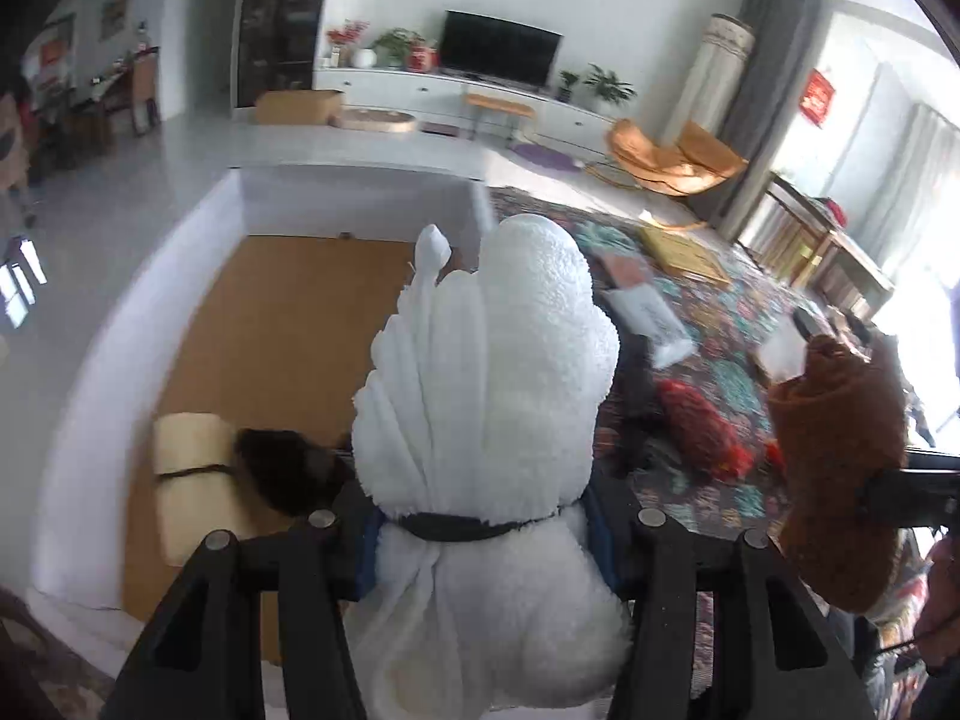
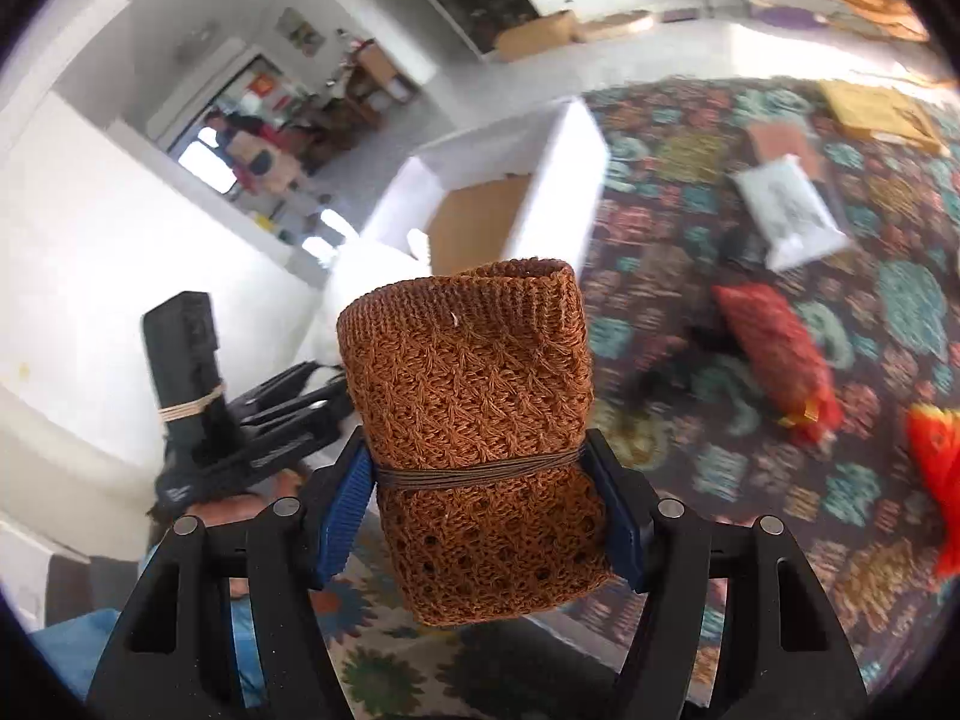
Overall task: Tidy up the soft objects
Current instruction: 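Carry towel and brown bundles over the cardboard box and open both tools, then move left tool to red mesh bag while right tool moves to orange fish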
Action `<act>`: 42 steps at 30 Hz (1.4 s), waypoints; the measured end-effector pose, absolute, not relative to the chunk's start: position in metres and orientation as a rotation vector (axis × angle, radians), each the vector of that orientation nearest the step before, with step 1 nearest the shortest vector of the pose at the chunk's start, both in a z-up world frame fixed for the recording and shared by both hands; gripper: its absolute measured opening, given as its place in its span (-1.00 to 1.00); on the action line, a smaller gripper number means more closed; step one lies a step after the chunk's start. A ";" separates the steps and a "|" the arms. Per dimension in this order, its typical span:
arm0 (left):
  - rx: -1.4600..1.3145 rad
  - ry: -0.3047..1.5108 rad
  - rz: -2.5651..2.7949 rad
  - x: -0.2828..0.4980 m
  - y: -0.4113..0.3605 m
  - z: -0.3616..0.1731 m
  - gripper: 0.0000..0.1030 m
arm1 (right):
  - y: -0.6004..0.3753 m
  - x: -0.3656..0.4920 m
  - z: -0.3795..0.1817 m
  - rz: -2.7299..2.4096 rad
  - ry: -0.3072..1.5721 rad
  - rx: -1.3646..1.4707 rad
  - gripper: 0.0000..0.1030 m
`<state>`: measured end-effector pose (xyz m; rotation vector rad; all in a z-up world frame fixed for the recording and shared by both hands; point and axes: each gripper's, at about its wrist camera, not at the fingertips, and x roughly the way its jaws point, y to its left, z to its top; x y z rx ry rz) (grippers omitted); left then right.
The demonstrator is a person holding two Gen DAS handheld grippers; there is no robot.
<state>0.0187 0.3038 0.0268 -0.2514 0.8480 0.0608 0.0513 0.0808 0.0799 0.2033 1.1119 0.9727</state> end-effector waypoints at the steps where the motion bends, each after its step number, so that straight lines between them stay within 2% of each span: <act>1: -0.248 0.849 0.131 0.014 0.320 0.026 0.11 | 0.107 0.050 0.081 1.009 1.107 0.191 0.39; 2: -0.243 0.854 0.200 0.011 0.336 0.022 0.36 | 0.128 0.050 0.080 1.030 1.102 0.184 0.42; 3: -0.236 0.864 0.263 0.008 0.350 0.018 0.75 | 0.146 0.051 0.074 1.049 1.115 0.179 0.46; 4: -0.236 0.868 0.320 0.004 0.362 0.012 0.88 | 0.164 0.053 0.065 1.059 1.157 0.161 0.52; 5: -0.240 0.867 0.374 -0.001 0.372 0.006 0.91 | 0.173 0.054 0.058 1.057 1.188 0.153 0.53; 9: -0.283 0.831 0.432 -0.013 0.388 -0.005 0.91 | 0.149 0.056 0.049 1.035 1.138 0.225 0.53; 13: -0.294 0.778 0.312 -0.002 0.353 0.002 0.91 | 0.069 0.064 0.019 0.797 1.062 0.134 0.53; 18: -0.215 0.802 -0.031 0.026 0.236 0.013 0.91 | -0.051 0.050 -0.058 0.353 1.089 0.055 0.53; 21: -0.122 0.877 -0.217 0.035 0.152 -0.007 0.91 | -0.114 0.034 -0.083 0.145 1.076 0.069 0.53; 23: -0.071 0.959 -0.288 0.046 0.104 -0.040 0.91 | -0.146 0.031 -0.088 0.043 1.067 0.094 0.53; 27: 0.000 1.068 -0.312 0.073 0.051 -0.104 0.90 | -0.164 0.053 -0.080 -0.036 1.021 0.119 0.53; 30: 0.057 1.031 -0.272 0.108 0.028 -0.124 0.90 | -0.175 0.094 -0.084 -0.079 1.011 0.144 0.56; 32: 0.067 0.997 -0.246 0.127 0.023 -0.126 0.90 | -0.180 0.123 -0.087 -0.137 0.980 0.150 0.61; 34: 0.093 0.977 -0.206 0.144 0.016 -0.131 0.91 | -0.176 0.143 -0.096 -0.203 0.948 0.090 0.77; 35: 0.111 0.964 -0.191 0.149 0.013 -0.133 0.97 | -0.175 0.147 -0.098 -0.212 0.927 0.088 0.80; 42: 0.091 0.949 -0.190 0.155 0.021 -0.132 1.00 | -0.182 0.144 -0.097 -0.208 0.920 0.102 0.81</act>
